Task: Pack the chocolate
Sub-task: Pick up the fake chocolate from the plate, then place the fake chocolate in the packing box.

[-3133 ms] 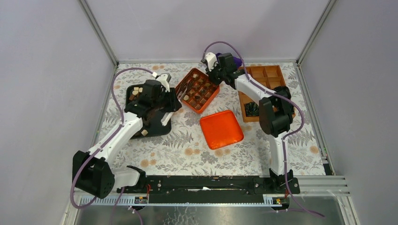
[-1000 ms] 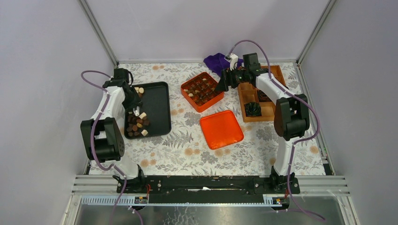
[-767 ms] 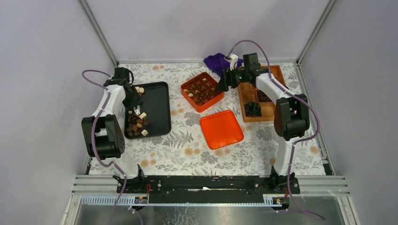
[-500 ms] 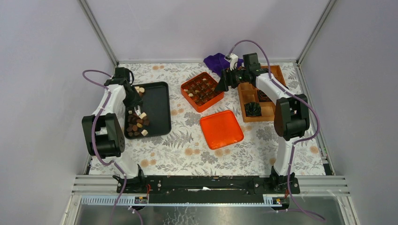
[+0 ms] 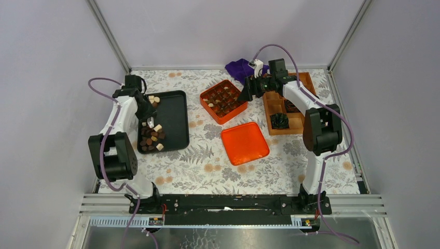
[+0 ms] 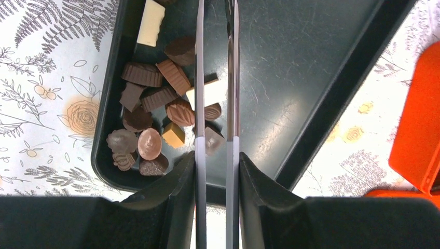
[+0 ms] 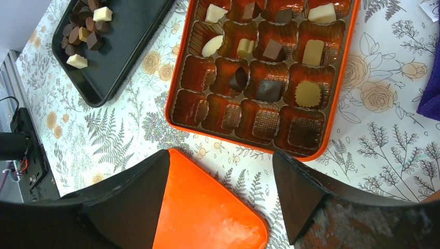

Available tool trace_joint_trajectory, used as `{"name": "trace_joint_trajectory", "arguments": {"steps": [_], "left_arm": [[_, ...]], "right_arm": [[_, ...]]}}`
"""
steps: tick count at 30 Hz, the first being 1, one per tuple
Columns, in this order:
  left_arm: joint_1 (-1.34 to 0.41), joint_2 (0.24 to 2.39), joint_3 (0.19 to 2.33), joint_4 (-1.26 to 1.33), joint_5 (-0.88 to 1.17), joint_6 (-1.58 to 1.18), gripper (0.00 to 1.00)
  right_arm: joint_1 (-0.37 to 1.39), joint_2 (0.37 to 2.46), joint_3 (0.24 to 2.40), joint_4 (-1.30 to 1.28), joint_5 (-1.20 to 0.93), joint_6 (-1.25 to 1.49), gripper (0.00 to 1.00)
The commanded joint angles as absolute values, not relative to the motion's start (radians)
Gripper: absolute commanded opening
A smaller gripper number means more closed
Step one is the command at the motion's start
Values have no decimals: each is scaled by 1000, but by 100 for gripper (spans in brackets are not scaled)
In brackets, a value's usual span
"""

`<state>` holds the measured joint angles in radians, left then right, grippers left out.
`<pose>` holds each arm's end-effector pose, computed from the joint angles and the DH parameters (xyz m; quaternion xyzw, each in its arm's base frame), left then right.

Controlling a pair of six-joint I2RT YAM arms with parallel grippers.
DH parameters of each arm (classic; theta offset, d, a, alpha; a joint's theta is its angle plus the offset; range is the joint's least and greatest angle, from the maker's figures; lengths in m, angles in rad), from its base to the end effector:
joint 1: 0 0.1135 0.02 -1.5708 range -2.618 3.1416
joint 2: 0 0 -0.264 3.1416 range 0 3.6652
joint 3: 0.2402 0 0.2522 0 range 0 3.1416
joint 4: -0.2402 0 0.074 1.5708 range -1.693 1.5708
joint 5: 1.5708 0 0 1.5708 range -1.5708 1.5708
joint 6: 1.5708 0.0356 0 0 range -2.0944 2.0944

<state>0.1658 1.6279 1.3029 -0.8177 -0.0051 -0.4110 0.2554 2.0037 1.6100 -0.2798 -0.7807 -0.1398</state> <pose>0.3273 0.0549 0.2560 -0.2784 0.9367 -0.0235 0.2111 0.4364 0.1398 0.2527 -0.3254 0.7846 0.3654 0.3806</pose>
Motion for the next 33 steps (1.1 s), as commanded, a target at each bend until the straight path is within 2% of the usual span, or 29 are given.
{"name": "trace_joint_trajectory", "arguments": {"steps": [1, 10, 16, 25, 33], "left_arm": [[175, 1521, 1281, -813, 61, -379, 0], [158, 1328, 1167, -743, 394, -329, 0], [21, 1245, 1098, -618, 521, -336, 0], [-293, 1312, 1114, -498, 393, -352, 0], [-410, 1450, 1243, -555, 262, -329, 0]], "right_arm": [[260, 1991, 1614, -267, -823, -139, 80], [259, 1969, 1601, -295, -857, -170, 80], [243, 1946, 1578, -321, -877, -209, 80], [226, 1934, 1562, -326, -867, -232, 80], [224, 1931, 1549, -318, -862, -236, 80]]}}
